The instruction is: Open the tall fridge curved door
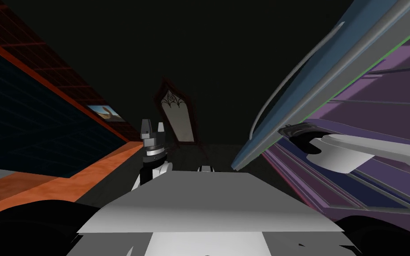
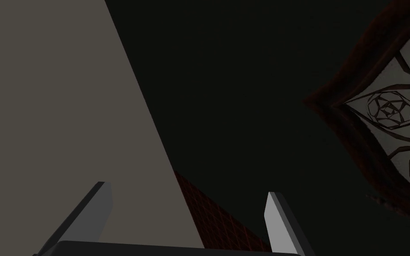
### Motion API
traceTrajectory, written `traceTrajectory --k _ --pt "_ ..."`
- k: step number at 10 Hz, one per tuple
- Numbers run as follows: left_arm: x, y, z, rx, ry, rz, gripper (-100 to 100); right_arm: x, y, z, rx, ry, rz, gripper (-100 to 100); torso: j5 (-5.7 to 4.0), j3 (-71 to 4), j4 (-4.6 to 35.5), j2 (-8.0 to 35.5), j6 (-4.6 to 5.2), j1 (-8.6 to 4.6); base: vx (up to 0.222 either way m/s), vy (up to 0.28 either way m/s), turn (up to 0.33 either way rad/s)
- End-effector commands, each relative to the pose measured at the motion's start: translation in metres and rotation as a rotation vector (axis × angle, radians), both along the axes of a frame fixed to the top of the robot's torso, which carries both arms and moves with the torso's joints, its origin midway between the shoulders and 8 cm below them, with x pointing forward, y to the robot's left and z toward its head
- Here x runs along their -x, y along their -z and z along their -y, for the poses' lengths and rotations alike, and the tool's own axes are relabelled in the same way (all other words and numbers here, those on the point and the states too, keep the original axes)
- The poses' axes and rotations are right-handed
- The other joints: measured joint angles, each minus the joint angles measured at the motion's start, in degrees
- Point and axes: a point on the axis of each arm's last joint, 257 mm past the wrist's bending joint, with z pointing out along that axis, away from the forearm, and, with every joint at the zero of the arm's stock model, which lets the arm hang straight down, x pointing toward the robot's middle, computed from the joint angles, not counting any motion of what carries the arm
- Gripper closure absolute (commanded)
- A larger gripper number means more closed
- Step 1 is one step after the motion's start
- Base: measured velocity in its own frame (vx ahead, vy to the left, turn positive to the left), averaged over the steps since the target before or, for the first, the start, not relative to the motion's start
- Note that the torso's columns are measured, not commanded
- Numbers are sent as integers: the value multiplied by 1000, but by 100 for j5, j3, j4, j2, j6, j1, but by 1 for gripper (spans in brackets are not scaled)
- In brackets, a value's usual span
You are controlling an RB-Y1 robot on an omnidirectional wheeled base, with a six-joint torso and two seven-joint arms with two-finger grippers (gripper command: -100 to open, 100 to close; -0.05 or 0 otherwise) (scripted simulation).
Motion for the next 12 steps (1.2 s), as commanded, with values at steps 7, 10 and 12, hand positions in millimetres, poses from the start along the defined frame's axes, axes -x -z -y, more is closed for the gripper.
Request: traceTrajectory --k 7,10,12 --pt "0 0 0 0 0 0 0 -7 -33 19 9 71 23 -100 -23 45 22 64 11 -60 121 85 -49" --pt "0 0 0 0 0 0 0 -23 -49 -3 7 39 22 -100 5 0 -1 -3 5 17 0 -43 -117" --pt "0 0 0 0 0 0 0 -33 -58 -19 6 16 19 -100 2 2 0 1 4 9 21 -19 -93"
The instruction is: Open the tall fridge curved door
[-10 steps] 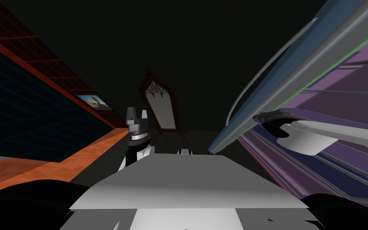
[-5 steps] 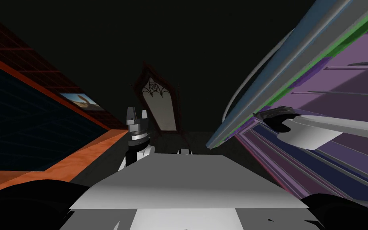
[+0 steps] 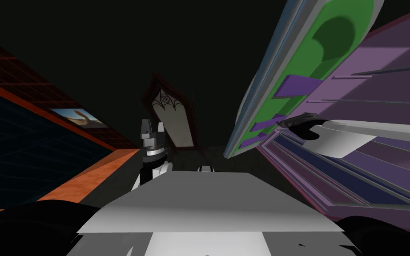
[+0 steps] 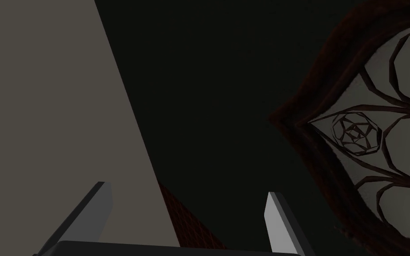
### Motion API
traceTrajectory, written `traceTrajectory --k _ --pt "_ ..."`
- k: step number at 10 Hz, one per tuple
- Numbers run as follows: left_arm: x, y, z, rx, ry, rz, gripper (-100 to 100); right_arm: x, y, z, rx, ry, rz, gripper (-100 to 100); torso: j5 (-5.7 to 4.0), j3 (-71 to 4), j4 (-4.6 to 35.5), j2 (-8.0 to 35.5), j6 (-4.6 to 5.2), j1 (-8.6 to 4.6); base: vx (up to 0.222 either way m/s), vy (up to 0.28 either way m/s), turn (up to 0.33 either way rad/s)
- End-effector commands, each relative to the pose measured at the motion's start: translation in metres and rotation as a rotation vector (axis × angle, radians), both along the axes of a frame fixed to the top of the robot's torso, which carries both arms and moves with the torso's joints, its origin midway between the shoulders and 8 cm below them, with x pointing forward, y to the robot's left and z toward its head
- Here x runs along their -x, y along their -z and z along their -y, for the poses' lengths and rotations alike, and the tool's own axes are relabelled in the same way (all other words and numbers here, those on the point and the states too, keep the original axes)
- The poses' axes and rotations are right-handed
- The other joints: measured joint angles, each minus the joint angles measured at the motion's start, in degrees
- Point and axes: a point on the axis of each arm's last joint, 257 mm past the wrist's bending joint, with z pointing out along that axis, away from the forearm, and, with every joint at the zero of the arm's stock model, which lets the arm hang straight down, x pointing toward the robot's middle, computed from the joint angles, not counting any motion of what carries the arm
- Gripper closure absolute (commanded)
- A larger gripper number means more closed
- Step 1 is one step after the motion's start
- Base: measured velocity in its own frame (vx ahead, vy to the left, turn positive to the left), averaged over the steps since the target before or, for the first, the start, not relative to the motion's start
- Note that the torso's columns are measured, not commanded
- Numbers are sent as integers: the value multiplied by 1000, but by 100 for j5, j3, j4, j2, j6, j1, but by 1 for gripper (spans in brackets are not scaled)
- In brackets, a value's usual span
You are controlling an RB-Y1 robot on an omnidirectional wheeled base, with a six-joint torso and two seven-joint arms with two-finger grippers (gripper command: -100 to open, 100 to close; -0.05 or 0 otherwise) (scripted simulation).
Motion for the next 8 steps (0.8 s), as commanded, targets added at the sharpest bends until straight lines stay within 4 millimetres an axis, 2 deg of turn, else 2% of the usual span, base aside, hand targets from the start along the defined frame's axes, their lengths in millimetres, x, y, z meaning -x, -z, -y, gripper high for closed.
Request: traceTrajectory --k 1,2,3,8 --pt "0 0 0 0 0 0 0 -14 -14 -23 -1 -31 -6 -100 -3 5 3 7 3 -10 17 -28 -105" --pt "0 0 0 0 0 0 0 -12 -12 -18 0 -24 -4 -100 -7 10 5 15 3 -18 7 -12 -14" --pt "0 0 0 0 0 0 0 -12 -12 -18 0 -24 -4 0 -7 14 7 20 2 -14 0 0 0" --pt "0 0 0 0 0 0 0 -12 -12 -18 0 -24 -4 0 -4 8 4 12 3 -12 0 0 0"
